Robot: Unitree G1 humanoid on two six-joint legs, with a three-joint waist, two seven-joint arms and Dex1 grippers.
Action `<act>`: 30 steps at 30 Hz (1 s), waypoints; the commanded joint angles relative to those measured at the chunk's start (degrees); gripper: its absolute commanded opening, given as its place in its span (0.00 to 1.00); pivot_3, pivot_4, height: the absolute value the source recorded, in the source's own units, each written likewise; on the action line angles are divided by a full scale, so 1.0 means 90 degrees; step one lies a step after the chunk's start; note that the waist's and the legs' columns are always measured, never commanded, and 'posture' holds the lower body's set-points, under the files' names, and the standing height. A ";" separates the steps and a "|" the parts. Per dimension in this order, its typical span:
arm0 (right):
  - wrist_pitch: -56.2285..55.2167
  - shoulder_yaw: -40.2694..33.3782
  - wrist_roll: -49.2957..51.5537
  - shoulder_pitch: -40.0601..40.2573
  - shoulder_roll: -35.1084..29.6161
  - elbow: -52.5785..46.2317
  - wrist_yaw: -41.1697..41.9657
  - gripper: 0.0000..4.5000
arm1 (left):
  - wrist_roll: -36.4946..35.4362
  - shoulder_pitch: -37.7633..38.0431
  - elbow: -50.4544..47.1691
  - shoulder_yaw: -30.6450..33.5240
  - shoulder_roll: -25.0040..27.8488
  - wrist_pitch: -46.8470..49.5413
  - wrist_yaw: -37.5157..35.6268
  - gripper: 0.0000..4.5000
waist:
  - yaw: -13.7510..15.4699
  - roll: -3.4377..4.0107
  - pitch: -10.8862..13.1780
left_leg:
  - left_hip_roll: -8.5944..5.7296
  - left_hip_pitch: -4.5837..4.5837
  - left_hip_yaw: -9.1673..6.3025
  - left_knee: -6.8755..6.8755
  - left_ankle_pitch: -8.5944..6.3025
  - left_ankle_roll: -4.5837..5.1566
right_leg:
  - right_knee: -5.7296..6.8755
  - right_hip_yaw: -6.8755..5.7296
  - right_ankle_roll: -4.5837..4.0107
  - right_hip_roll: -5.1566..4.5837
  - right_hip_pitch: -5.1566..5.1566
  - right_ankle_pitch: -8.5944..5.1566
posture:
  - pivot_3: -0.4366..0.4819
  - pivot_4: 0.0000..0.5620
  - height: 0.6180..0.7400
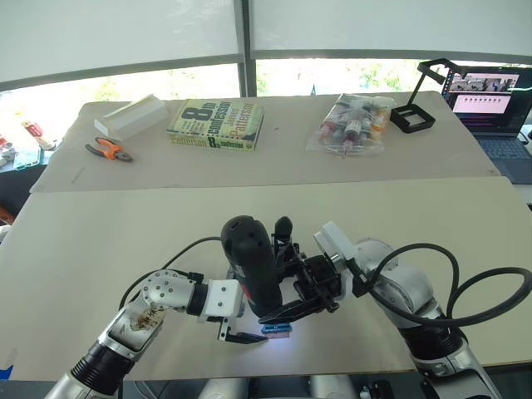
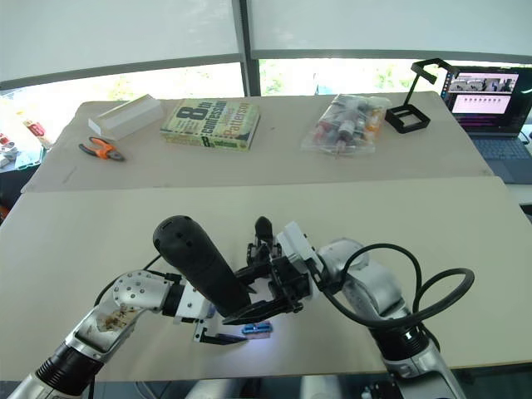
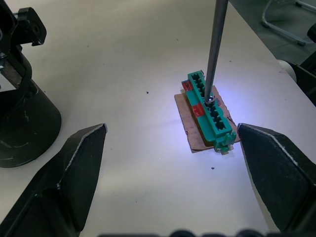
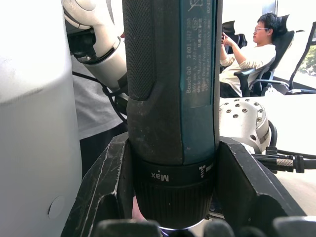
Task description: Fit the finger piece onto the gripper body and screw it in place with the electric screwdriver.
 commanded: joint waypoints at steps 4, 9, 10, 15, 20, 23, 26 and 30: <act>0.0011 -0.0107 0.0258 -0.0081 0.0010 -0.0338 0.0018 0.42 | -0.0035 -0.0071 0.0011 0.0006 -0.0027 -0.0161 -0.0005 1.00 | 0.0000 0.0000 0.0000 | 0.0000 0.0000 0.0000 0.0000 0.0000 0.0000 | 0.0000 0.0000 0.0000 0.0000 0.0000 0.0000 | 0.48 0.27 1.00; 0.0001 -0.0106 0.0263 -0.0071 0.0011 -0.0341 0.0027 0.42 | -0.0040 -0.0067 -0.0001 -0.0011 -0.0033 -0.0160 -0.0012 1.00 | 0.0000 0.0000 0.0000 | 0.0000 0.0000 0.0000 0.0000 0.0000 0.0000 | 0.0000 0.0000 0.0000 0.0000 0.0000 0.0000 | 0.48 0.27 1.00; -0.0008 -0.0106 0.0259 -0.0068 0.0012 -0.0337 0.0030 0.42 | -0.0041 -0.0063 -0.0009 -0.0017 -0.0033 -0.0157 -0.0014 1.00 | 0.0000 0.0000 0.0000 | 0.0000 0.0000 0.0000 0.0000 0.0000 0.0000 | 0.0000 0.0000 0.0000 0.0000 0.0000 0.0000 | 0.48 0.27 1.00; -0.0039 -0.0107 0.0238 -0.0057 0.0009 -0.0308 0.0053 0.42 | -0.0050 -0.0051 -0.0041 -0.0038 -0.0031 -0.0145 -0.0032 1.00 | 0.0000 0.0000 0.0000 | 0.0000 0.0000 0.0000 0.0000 0.0000 0.0000 | 0.0000 0.0000 0.0000 0.0000 0.0000 0.0000 | 0.48 0.27 1.00; -0.0017 -0.0096 0.0259 -0.0055 0.0046 -0.0345 0.0006 0.42 | -0.0060 -0.0061 -0.0057 -0.0040 -0.0044 -0.0124 -0.0025 1.00 | 0.0000 0.0000 0.0000 | 0.0000 0.0000 0.0000 0.0000 0.0000 0.0000 | 0.0000 0.0000 0.0000 0.0000 0.0000 0.0000 | 0.48 0.27 1.00; 0.0010 -0.0099 0.0292 -0.0062 0.0065 -0.0371 -0.0014 0.42 | -0.0060 -0.0066 -0.0059 -0.0035 -0.0050 -0.0117 -0.0024 1.00 | 0.0000 0.0000 0.0000 | 0.0000 0.0000 0.0000 0.0000 0.0000 0.0000 | 0.0000 0.0000 0.0000 0.0000 0.0000 0.0000 | 0.48 0.27 1.00; 0.0057 -0.0109 0.0339 -0.0078 0.0080 -0.0395 -0.0037 0.42 | -0.0061 -0.0063 -0.0061 -0.0027 -0.0048 -0.0119 -0.0027 1.00 | 0.0000 0.0000 0.0000 | 0.0000 0.0000 0.0000 0.0000 0.0000 0.0000 | 0.0000 0.0000 0.0000 0.0000 0.0000 0.0000 | 0.48 0.27 1.00; 0.0107 -0.0123 0.0374 -0.0071 0.0076 -0.0436 -0.0025 0.42 | -0.0076 -0.0044 -0.0090 -0.0015 -0.0027 -0.0117 -0.0039 1.00 | 0.0001 0.0000 0.0000 | 0.0000 0.0000 0.0000 0.0000 0.0000 0.0000 | 0.0000 0.0000 0.0000 0.0000 0.0000 0.0000 | 0.48 0.27 1.00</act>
